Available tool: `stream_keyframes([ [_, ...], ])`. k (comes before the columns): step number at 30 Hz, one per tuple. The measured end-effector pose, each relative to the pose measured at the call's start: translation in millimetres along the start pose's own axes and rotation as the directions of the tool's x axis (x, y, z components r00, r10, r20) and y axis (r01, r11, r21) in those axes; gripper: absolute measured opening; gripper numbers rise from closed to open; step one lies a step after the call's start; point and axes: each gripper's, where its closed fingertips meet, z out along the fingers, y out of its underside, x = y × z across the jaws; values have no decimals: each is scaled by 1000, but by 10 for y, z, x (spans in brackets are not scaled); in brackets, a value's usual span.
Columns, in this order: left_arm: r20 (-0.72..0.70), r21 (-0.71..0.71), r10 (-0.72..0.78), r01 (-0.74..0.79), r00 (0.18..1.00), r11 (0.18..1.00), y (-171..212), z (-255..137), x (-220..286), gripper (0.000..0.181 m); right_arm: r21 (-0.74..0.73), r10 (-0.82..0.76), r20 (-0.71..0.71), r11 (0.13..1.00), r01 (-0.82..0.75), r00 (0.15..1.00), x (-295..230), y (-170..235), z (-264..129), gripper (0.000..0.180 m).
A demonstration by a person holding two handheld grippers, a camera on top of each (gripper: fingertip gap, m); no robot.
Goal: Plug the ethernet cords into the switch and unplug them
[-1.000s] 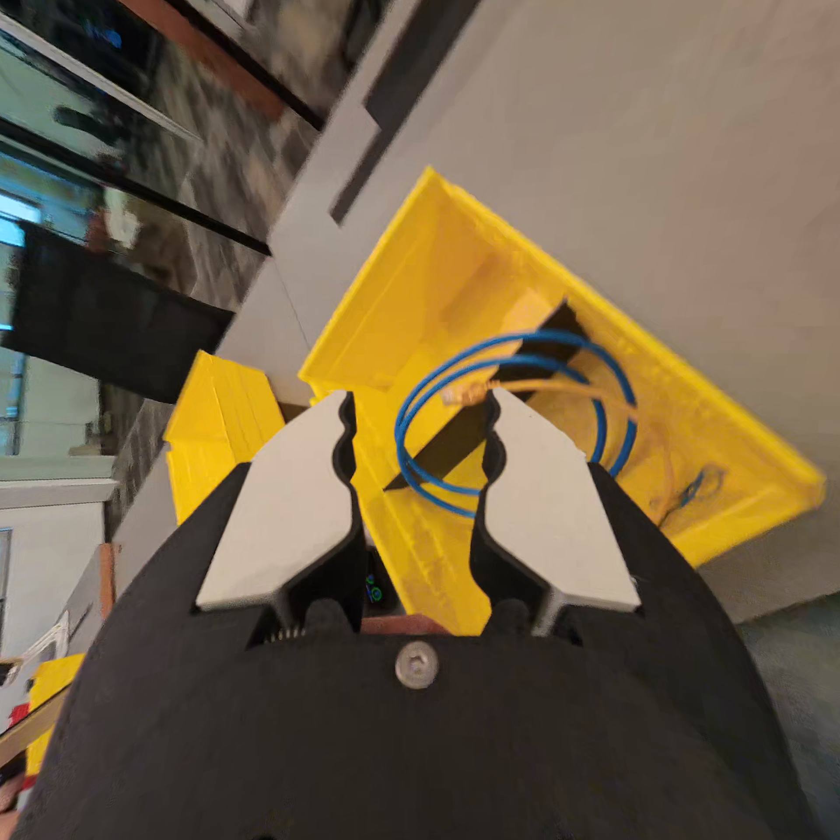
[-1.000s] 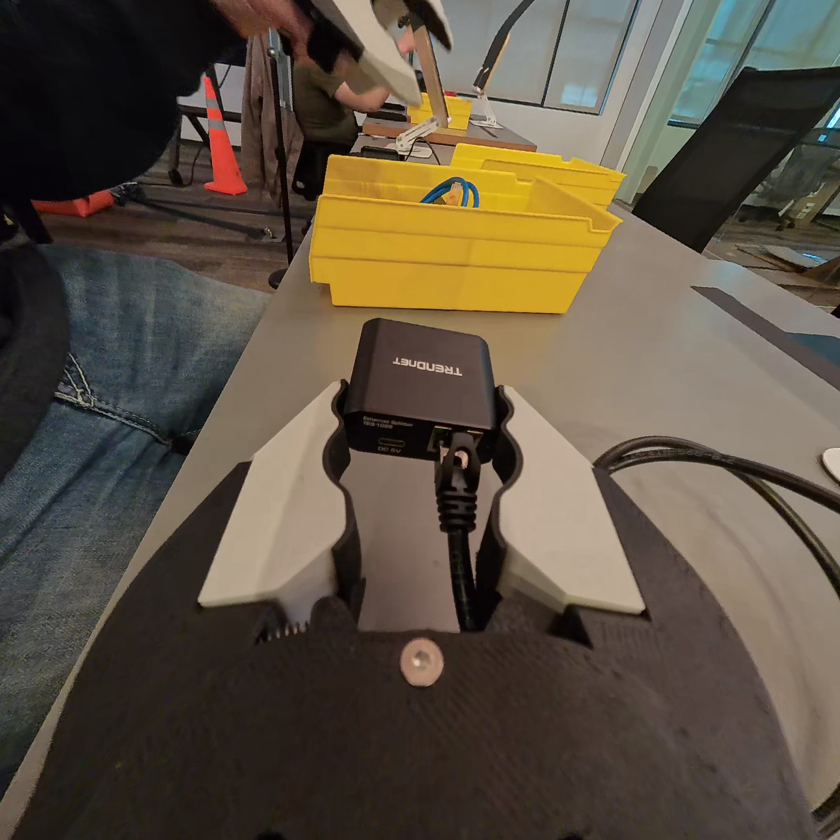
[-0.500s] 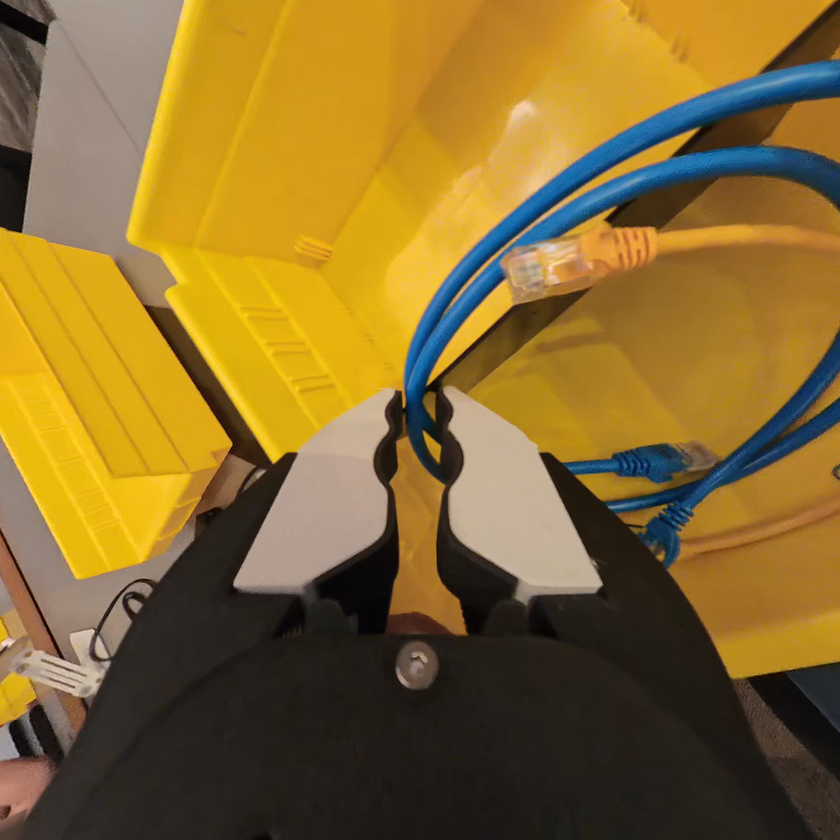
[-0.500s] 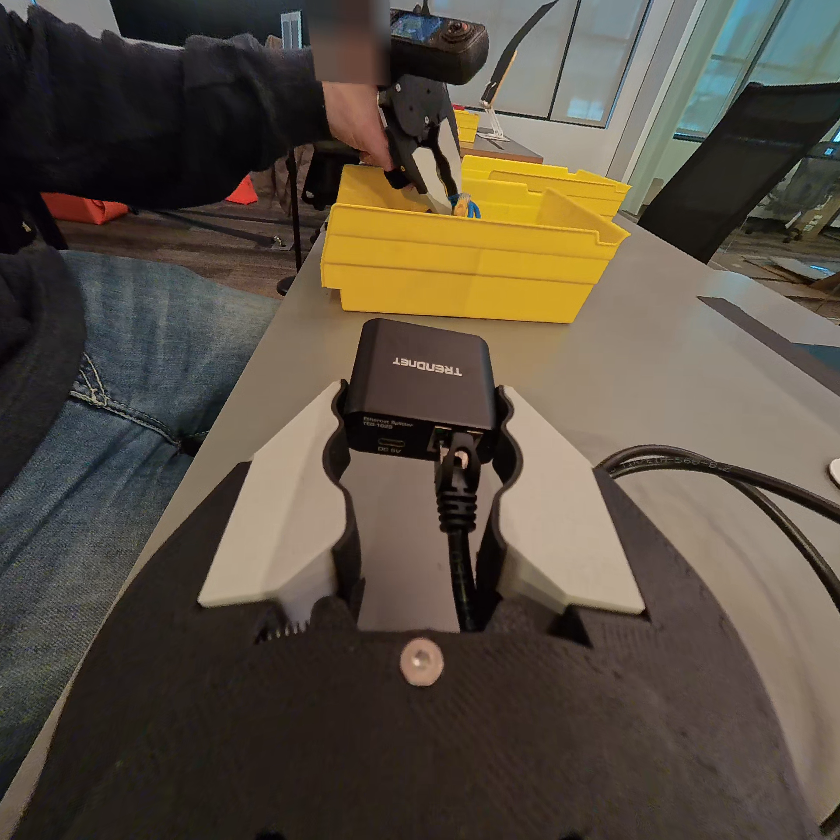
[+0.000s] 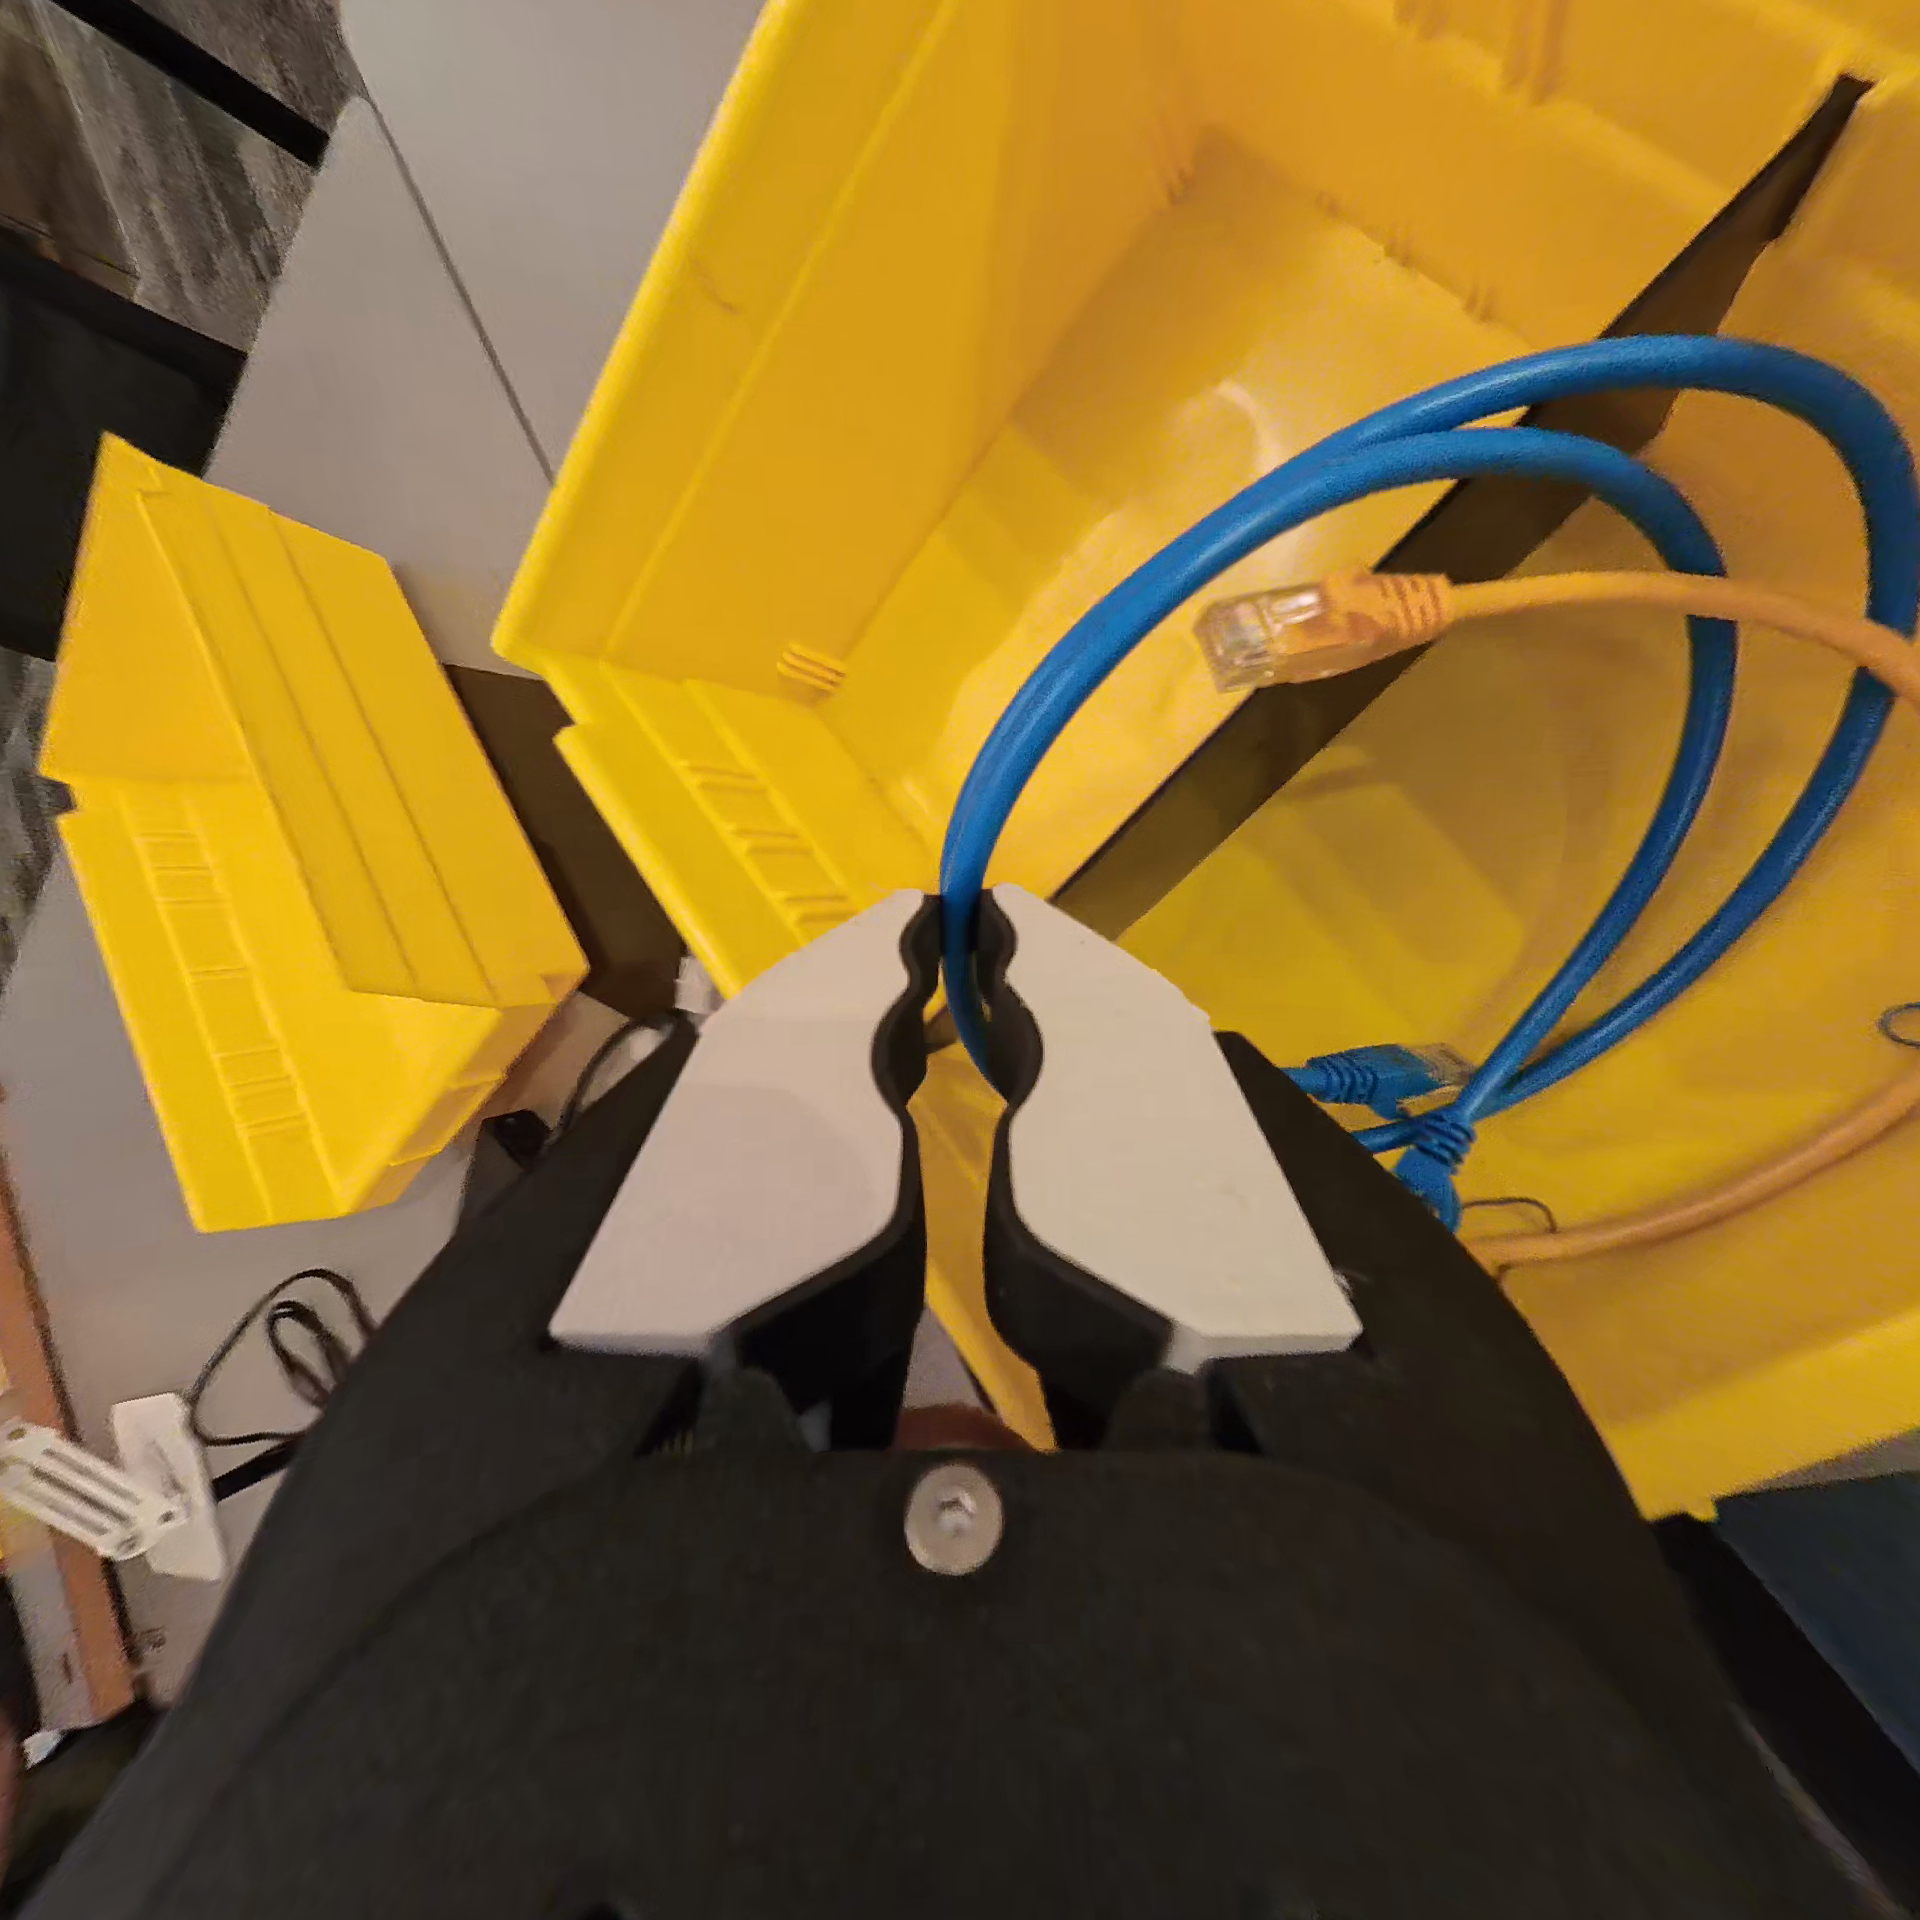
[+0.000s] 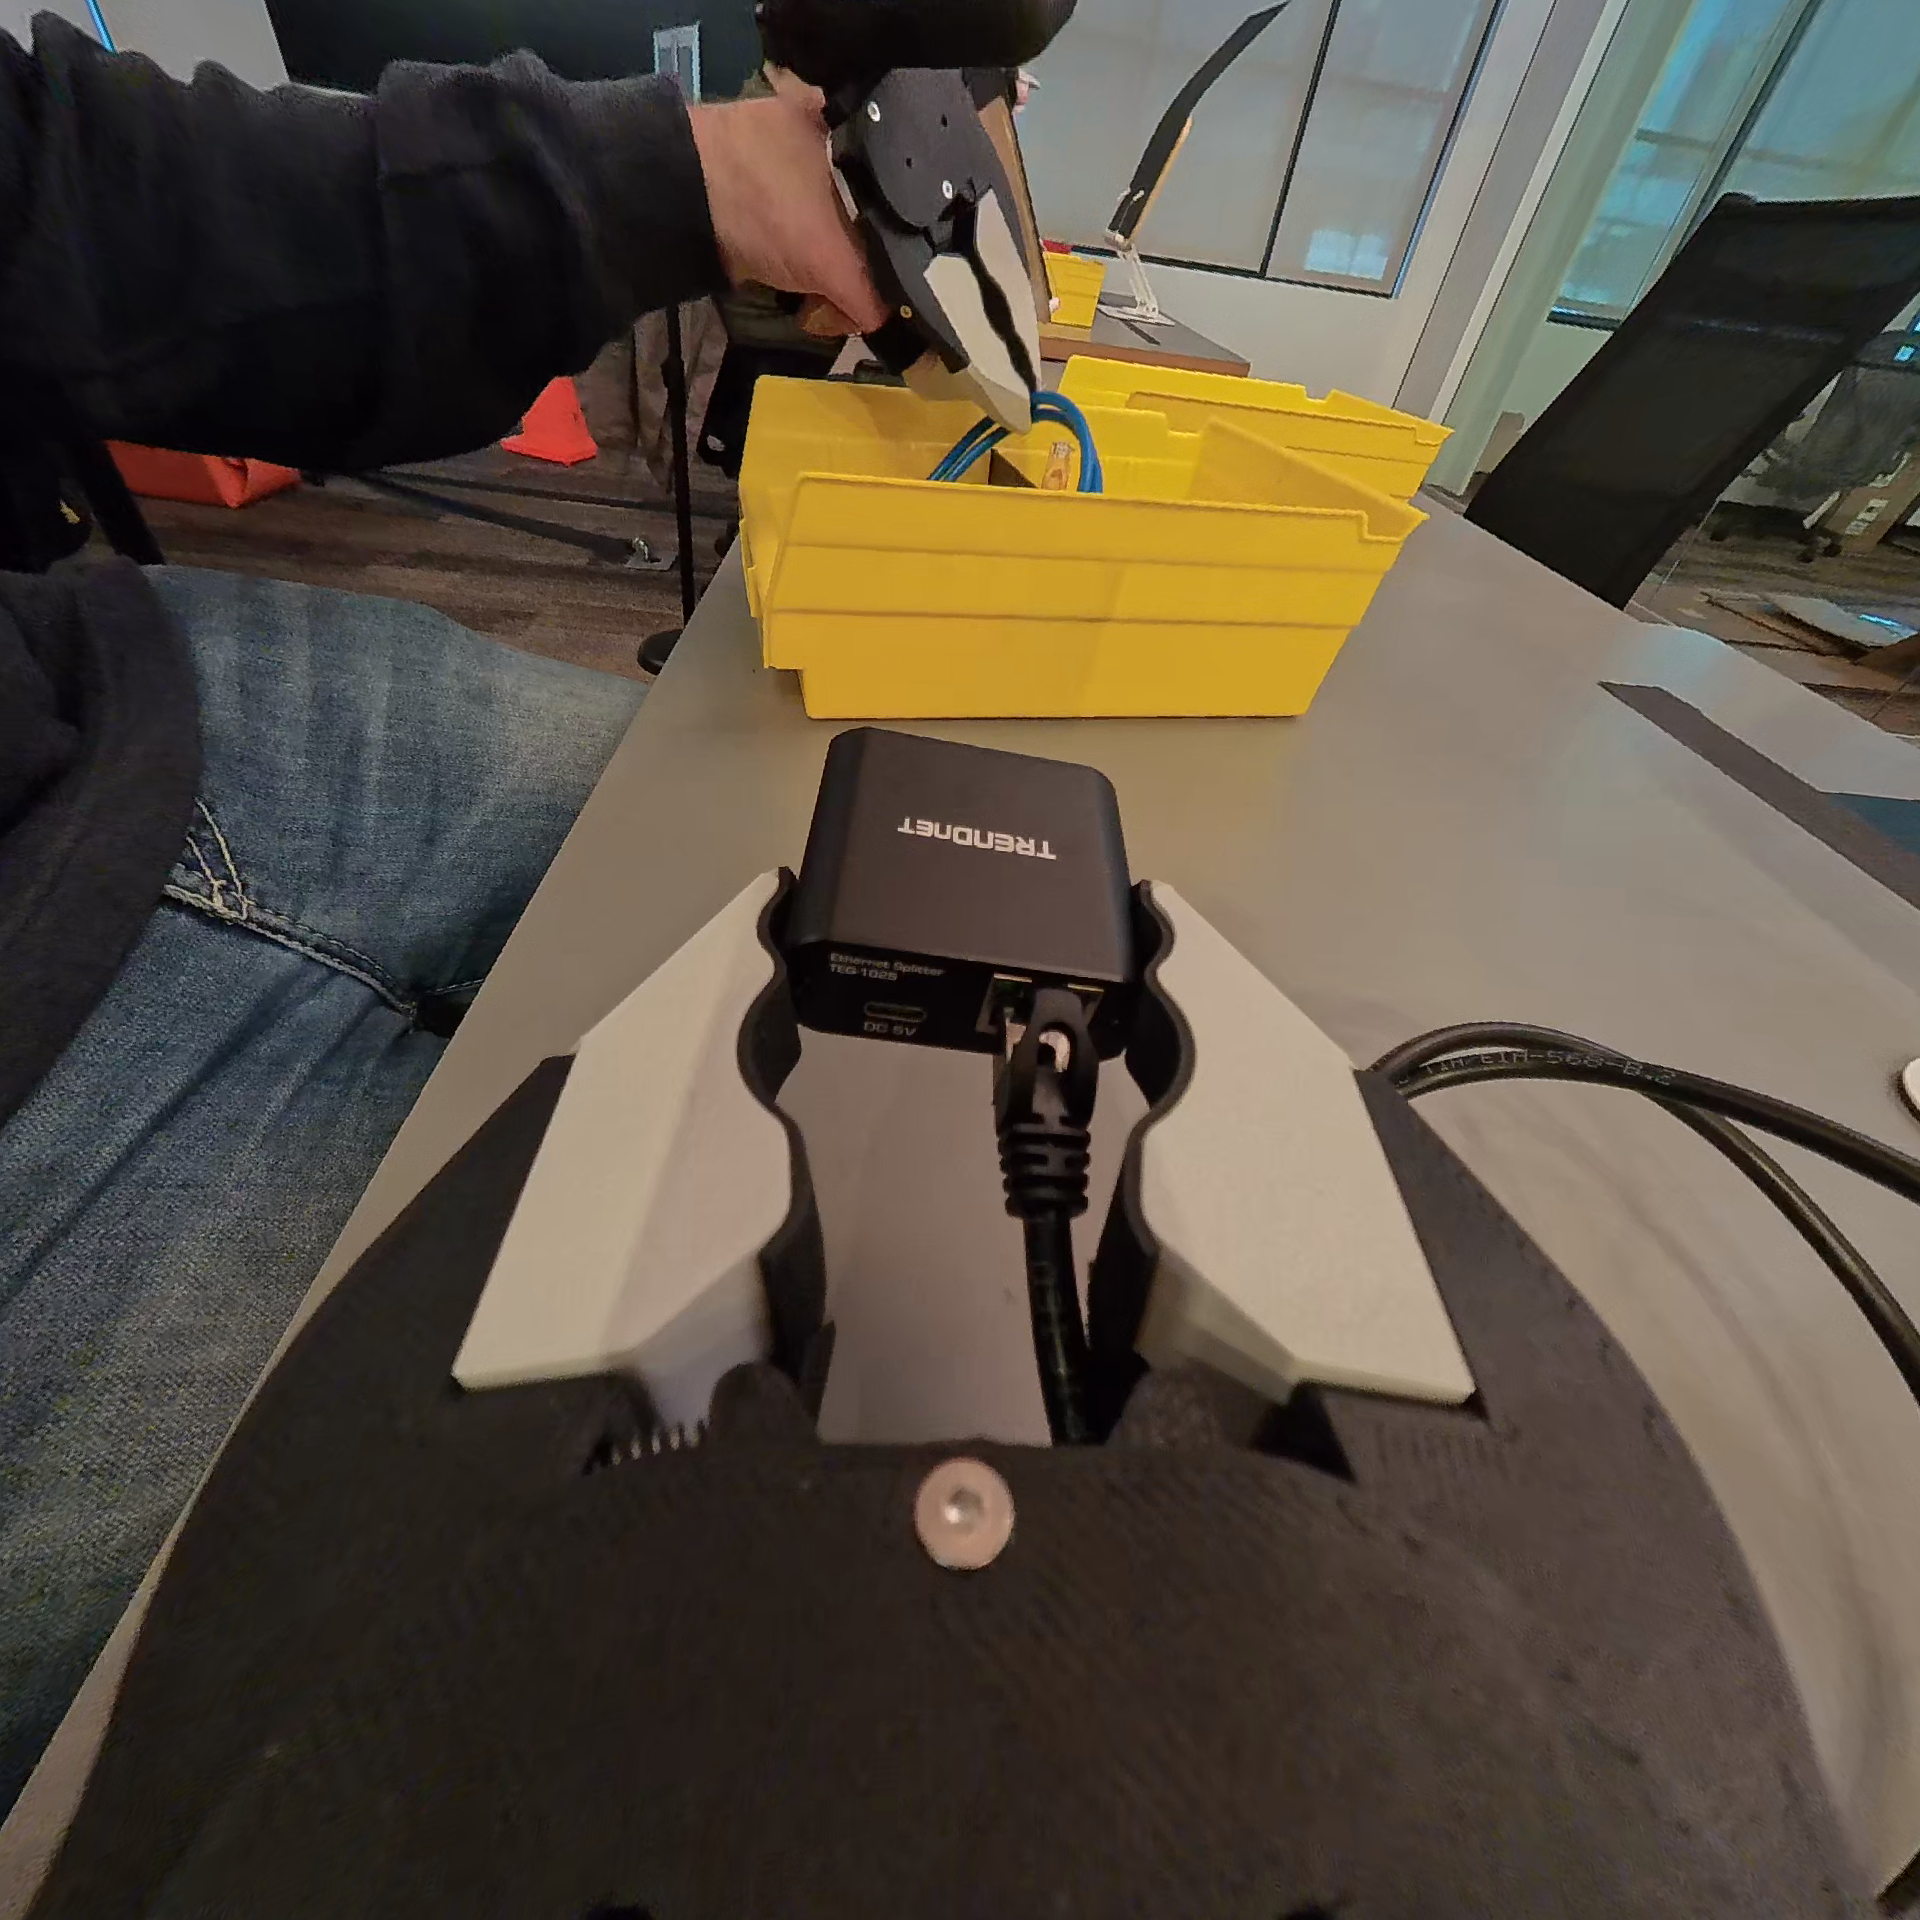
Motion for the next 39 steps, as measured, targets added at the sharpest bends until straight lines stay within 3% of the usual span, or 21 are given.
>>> stream_keyframes([
  [7,80,74,44,-50,996,996,-169,-126,-109,6,2,-5,-5,1000,5,1000,0,-3,-2,62],
  [24,208,138,123,-153,970,979,-458,-914,-347,6,6,-8,-11,1000,8,1000,5,-14,-6,62],
  [39,509,200,45,-170,859,965,-750,-1060,-801,6,-22,9,-39,1000,-10,999,61,25,-8,62],
])
